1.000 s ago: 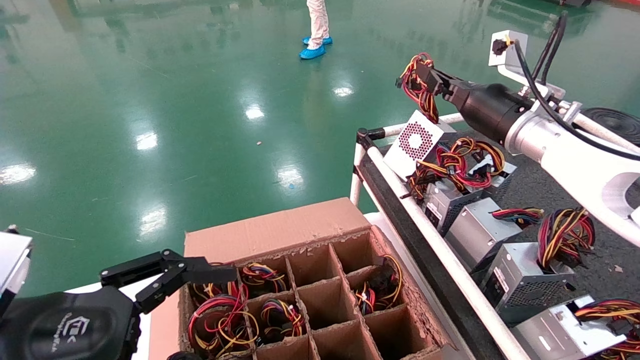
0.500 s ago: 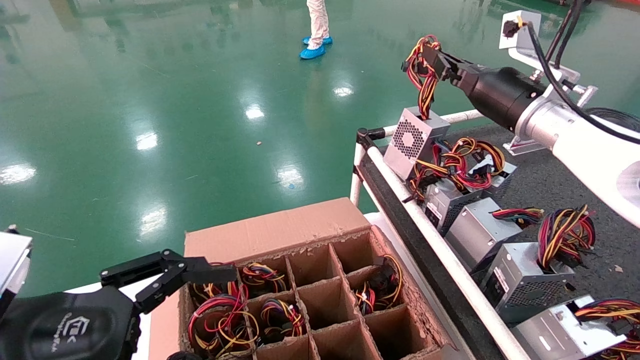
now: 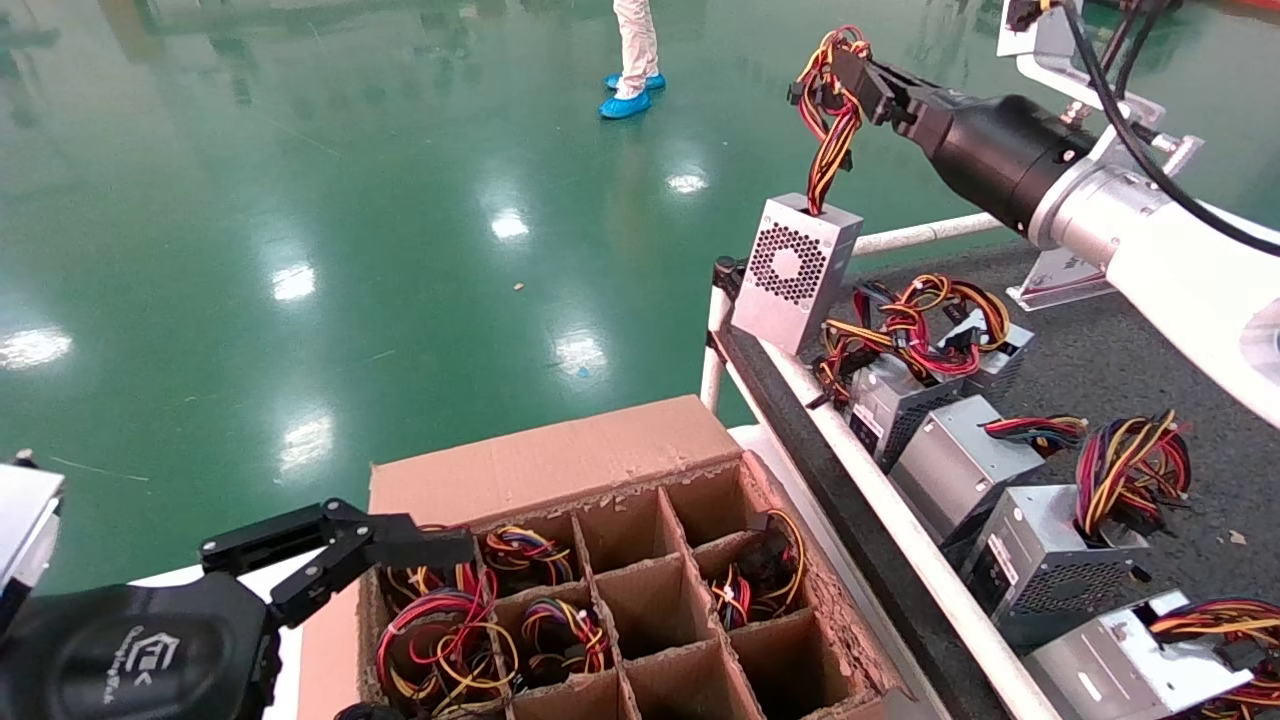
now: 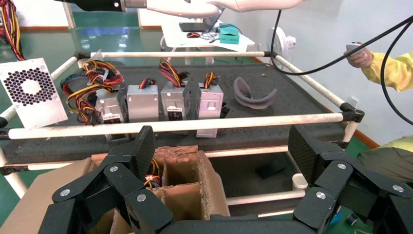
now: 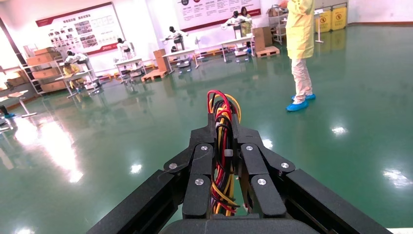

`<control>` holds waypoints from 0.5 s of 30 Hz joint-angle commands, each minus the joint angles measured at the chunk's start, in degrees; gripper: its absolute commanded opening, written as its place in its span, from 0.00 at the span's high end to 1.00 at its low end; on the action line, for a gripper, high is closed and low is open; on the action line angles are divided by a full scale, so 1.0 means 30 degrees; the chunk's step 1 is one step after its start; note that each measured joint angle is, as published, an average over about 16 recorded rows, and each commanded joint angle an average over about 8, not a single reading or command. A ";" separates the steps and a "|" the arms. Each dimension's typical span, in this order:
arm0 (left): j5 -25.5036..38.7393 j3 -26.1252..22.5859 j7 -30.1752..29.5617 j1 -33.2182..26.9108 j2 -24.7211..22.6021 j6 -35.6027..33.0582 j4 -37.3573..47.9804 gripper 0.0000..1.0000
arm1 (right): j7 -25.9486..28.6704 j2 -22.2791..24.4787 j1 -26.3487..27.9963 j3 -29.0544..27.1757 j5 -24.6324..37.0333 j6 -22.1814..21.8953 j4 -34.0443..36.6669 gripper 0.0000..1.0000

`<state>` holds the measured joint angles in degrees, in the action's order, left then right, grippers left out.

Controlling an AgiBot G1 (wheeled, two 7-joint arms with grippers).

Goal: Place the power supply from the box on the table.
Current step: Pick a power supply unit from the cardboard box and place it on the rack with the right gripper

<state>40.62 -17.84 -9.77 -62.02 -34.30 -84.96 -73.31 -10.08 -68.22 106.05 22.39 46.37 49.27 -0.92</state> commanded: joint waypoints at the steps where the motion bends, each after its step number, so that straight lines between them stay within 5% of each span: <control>1: -0.0001 -0.0001 0.0001 0.0000 0.0001 0.0001 0.0000 0.00 | -0.0063 -0.0019 0.0021 -0.0003 -0.0004 0.0088 0.0019 1.00; 15: -0.0008 -0.0012 0.0006 -0.0003 0.0005 0.0005 0.0000 0.00 | -0.1029 -0.0029 -0.0021 -0.0012 -0.0008 -0.0584 0.0217 1.00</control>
<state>40.59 -17.88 -9.75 -62.03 -34.29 -84.94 -73.31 -13.26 -68.25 105.95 22.35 46.33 47.22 -0.26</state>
